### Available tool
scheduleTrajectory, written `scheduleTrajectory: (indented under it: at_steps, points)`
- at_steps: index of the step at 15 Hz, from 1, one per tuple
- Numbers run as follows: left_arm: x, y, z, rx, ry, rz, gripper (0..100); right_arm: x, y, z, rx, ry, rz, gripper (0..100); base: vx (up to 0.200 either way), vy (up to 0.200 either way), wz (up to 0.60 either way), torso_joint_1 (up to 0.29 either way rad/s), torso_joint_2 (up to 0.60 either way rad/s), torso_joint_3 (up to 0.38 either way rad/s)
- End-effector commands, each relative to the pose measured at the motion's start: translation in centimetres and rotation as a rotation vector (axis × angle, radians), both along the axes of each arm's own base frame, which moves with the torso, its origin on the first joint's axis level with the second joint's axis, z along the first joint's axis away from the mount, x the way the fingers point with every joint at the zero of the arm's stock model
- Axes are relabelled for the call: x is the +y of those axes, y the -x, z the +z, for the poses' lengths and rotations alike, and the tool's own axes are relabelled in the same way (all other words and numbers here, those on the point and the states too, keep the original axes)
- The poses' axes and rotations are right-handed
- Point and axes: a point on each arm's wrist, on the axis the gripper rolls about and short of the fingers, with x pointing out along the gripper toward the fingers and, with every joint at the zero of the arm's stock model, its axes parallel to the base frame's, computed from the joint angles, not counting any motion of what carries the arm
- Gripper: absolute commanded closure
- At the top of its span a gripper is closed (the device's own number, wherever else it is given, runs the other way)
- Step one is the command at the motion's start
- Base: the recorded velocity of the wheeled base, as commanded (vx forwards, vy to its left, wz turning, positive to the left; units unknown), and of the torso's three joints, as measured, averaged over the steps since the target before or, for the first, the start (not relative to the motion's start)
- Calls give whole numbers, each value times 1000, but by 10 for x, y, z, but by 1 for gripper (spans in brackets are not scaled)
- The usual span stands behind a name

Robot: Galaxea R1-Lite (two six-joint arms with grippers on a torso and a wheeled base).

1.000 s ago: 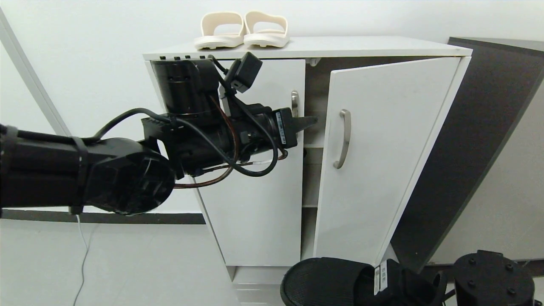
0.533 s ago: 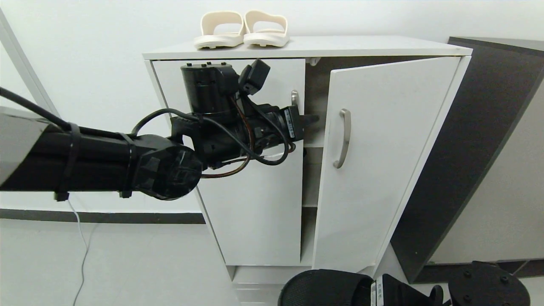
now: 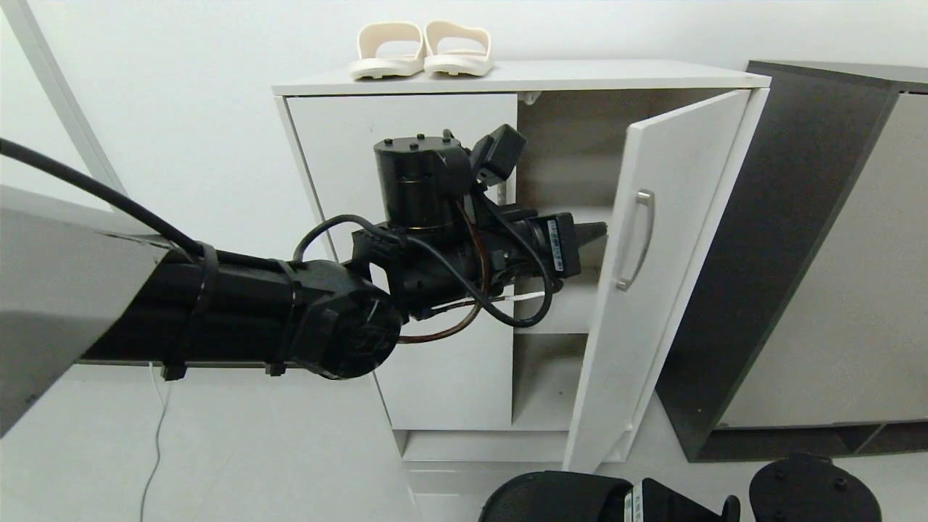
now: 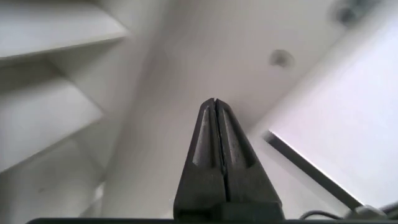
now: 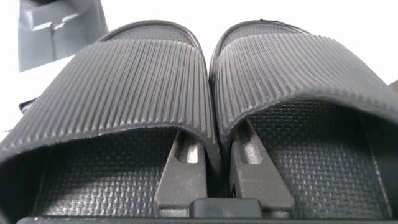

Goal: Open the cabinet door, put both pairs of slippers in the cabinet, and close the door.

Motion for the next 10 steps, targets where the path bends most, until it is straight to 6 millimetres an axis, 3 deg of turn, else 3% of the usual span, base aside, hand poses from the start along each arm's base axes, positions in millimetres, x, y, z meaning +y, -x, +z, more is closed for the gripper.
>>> scheduleTrajectory:
  at_steps: [1, 6, 8, 10]
  points:
    - [-7, 9, -2, 0, 0, -28, 100, 0, 1, -2, 2, 7, 6, 100, 0, 0, 0, 0, 0, 0]
    - [-5, 10, -9, -3, 5, -20, 100, 3, 0, 0, -3, 0, 5, 100, 0, 0, 0, 0, 0, 0]
    - [20, 2, -3, -6, 8, 95, 100, 12, -11, 8, -16, -34, -64, 100, 0, 0, 0, 0, 0, 0]
    - [71, 3, 21, -37, 28, 281, 100, 31, -37, 7, -44, -35, -383, 100, 0, 0, 0, 0, 0, 0]
